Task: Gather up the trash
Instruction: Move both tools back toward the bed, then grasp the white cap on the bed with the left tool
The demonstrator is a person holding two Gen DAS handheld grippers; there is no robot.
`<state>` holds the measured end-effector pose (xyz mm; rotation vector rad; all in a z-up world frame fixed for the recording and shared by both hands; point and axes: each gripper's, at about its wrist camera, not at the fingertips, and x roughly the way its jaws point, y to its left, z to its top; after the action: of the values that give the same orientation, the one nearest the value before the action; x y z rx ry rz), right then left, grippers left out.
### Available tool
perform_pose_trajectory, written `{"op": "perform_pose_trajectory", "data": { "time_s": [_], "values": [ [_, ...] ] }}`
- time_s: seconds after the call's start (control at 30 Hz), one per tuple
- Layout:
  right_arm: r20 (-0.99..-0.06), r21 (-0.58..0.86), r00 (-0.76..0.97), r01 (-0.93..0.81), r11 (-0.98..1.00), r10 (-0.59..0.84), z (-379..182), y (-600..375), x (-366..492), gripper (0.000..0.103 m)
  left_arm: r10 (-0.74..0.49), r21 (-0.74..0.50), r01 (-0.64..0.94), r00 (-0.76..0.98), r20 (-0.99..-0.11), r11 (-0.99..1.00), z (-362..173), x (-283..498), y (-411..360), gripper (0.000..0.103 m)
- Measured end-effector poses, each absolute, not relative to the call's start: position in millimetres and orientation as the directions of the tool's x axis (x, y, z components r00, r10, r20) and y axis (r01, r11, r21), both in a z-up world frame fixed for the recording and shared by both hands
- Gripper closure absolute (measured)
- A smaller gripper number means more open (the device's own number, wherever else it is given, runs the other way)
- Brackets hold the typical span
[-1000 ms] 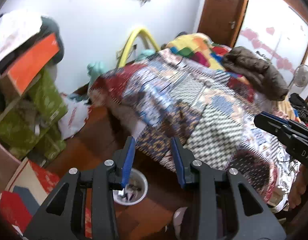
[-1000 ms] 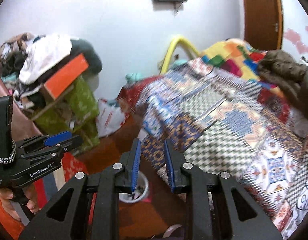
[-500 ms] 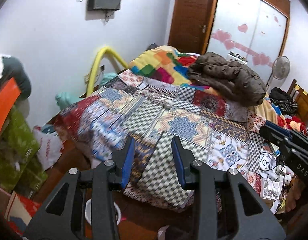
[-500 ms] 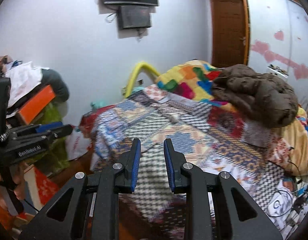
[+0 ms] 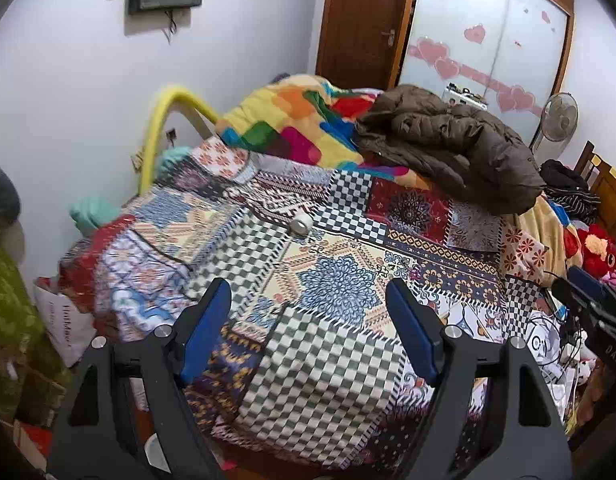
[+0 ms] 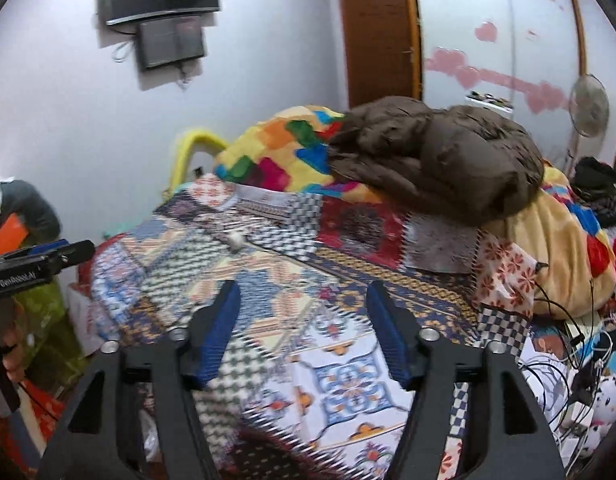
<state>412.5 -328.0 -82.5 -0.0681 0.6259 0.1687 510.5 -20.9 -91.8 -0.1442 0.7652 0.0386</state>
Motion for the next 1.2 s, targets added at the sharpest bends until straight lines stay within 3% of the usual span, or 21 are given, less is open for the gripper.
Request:
{"op": "perform_pose_trajectory", "data": {
  "time_s": [0.43, 0.57, 0.83, 0.9, 1.03, 1.2],
  "values": [
    [-0.766, 0.017, 0.627, -0.201, 0.979, 0.142, -185, -346, 523, 0.039, -0.040, -0.097, -0.054, 0.639, -0.768, 0.994, -175, 619, -29, 0.024],
    [-0.802, 0.046, 0.575, -0.206, 0.977, 0.159, -212, -343, 555, 0.057, -0.051, -0.095, -0.038, 0.622, -0.781, 0.995, -196, 640, -31, 0.024],
    [-0.835, 0.075, 0.518, -0.232, 0.970, 0.188, -242, -333, 593, 0.069, -0.021, -0.013, 0.018, 0.582, -0.813, 1.000, -228, 682, -33, 0.024],
    [-0.837, 0.065, 0.514, -0.245, 0.967, 0.187, -246, -330, 594, 0.077, -0.014, 0.002, 0.026, 0.578, -0.816, 1.000, -233, 691, -31, 0.024],
    [-0.836, -0.008, 0.532, -0.261, 0.965, 0.137, -250, -322, 594, 0.084, -0.036, -0.029, 0.021, 0.556, -0.830, 0.999, -243, 711, -24, 0.024],
    [-0.825, -0.021, 0.546, -0.285, 0.958, 0.144, -250, -324, 592, 0.085, -0.033, -0.013, 0.040, 0.544, -0.838, 0.999, -252, 732, -25, 0.024]
  ]
}}
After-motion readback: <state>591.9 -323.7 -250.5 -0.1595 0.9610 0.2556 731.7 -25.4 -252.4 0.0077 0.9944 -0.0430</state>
